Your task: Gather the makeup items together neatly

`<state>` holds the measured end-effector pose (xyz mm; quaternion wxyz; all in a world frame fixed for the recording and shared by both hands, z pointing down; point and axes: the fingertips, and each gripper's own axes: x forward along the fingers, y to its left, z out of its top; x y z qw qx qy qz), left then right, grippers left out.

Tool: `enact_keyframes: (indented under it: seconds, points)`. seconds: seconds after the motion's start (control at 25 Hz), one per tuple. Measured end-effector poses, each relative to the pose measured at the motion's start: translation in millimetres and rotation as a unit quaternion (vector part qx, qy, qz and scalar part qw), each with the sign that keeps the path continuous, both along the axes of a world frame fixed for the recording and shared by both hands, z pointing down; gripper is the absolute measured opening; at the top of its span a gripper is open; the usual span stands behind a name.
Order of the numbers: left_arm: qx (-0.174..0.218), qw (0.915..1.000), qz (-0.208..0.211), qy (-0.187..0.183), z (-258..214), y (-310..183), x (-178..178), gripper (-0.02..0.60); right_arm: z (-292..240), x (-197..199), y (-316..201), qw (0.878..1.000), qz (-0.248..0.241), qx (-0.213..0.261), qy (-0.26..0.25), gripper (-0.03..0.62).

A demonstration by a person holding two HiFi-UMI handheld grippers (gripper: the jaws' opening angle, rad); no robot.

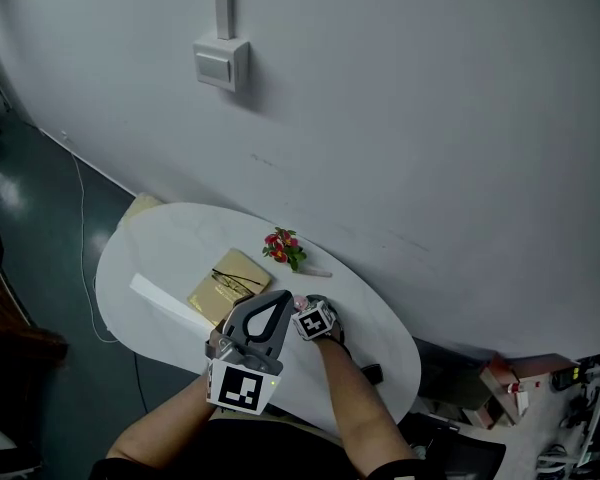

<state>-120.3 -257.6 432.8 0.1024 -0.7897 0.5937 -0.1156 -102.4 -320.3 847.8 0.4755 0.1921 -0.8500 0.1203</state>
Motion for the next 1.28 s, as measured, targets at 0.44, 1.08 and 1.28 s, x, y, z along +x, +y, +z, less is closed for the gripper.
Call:
enact_keyframes:
  seconds: [0.44,1.08,1.28]
  points:
    - [-0.003,0.9998,0.018,0.010,6,1,12,0.017,3,37,34,1.000,-0.013,-0.008,-0.004,0.243]
    - [0.005,0.9986,0.048,0.021,-2,5,43,0.017,-1,96,74,1.000,-0.017,-0.012,0.006,0.244]
    - [0.011,0.9978,0.060,0.027,-7,9,57,0.017,-4,125,88,1.000,-0.001,-0.012,0.009,0.244]
